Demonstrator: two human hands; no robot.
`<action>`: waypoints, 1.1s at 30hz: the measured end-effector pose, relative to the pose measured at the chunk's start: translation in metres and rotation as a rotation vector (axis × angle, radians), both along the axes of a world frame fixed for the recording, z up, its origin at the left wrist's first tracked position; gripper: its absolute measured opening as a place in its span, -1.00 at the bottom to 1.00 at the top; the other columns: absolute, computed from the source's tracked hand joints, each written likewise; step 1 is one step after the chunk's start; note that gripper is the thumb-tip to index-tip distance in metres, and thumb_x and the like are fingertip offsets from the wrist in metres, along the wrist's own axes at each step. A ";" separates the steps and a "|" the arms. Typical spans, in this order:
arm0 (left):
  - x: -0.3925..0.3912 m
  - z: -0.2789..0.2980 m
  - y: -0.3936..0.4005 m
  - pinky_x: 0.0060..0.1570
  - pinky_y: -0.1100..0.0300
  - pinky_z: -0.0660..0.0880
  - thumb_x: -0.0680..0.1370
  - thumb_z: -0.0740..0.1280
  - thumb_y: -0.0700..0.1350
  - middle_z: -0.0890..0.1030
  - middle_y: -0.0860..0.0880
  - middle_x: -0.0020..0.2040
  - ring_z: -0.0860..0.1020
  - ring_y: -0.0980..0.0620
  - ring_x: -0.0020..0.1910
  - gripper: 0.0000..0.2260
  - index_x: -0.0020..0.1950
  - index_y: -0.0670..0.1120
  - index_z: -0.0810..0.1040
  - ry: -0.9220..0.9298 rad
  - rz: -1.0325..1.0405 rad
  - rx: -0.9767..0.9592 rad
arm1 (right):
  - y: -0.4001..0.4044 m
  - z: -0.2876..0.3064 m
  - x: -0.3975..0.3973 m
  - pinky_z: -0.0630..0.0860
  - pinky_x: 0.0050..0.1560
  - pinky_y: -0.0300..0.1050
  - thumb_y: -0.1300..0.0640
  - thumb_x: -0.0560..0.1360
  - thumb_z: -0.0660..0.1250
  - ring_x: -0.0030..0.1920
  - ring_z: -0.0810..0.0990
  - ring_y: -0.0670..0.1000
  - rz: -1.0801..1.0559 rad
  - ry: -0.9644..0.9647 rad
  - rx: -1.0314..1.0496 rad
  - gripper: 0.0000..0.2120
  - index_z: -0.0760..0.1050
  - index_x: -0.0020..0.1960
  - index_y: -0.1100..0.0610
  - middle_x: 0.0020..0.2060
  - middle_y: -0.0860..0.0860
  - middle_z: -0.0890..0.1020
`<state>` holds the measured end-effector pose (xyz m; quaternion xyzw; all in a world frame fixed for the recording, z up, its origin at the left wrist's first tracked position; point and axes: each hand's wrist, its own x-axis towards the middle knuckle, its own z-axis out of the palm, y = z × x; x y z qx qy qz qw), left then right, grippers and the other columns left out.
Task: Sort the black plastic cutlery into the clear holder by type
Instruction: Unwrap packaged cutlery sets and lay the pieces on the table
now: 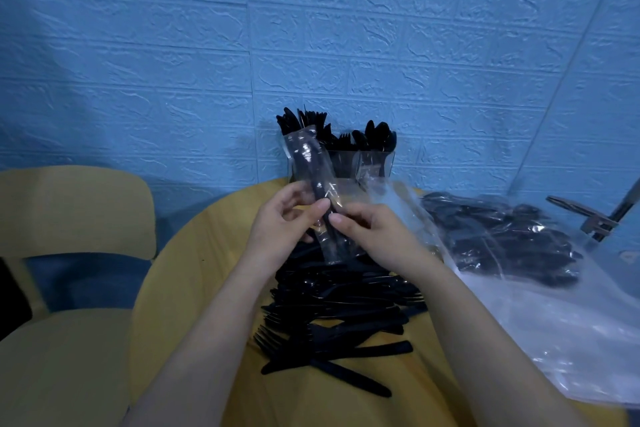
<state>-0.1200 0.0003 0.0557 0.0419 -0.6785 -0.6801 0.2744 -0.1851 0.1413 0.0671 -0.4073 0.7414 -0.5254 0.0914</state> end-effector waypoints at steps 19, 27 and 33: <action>-0.002 -0.008 -0.029 0.15 0.15 0.28 0.50 0.25 0.17 0.63 0.05 0.04 0.56 -0.03 0.05 -0.69 0.08 0.04 0.65 0.094 0.399 -1.147 | 0.005 -0.006 -0.004 0.41 -0.12 -0.51 0.21 0.45 0.43 -0.19 0.56 -0.35 -0.265 0.318 -0.014 -0.88 0.69 -0.03 0.12 -0.23 -0.17 0.63; 0.002 -0.010 -0.023 -0.14 0.11 0.46 0.51 0.36 0.02 0.63 0.15 -0.24 0.54 0.09 -0.21 -0.84 -0.25 0.23 0.55 -0.158 0.205 -0.603 | 0.009 0.001 -0.007 0.53 -0.04 -0.30 0.24 0.43 0.41 -0.15 0.60 -0.24 -0.260 0.143 -0.315 -0.82 0.62 -0.19 -0.04 -0.27 -0.25 0.66; 0.004 -0.008 -0.014 -0.21 0.16 0.43 0.55 0.32 0.02 0.58 0.18 -0.19 0.50 0.11 -0.19 -0.89 -0.17 0.14 0.58 -0.208 0.350 -0.709 | 0.008 -0.007 -0.012 0.57 0.10 0.03 0.13 0.55 0.29 0.01 0.60 -0.06 -0.248 -0.138 -0.354 -0.90 0.54 0.00 0.15 -0.08 -0.08 0.62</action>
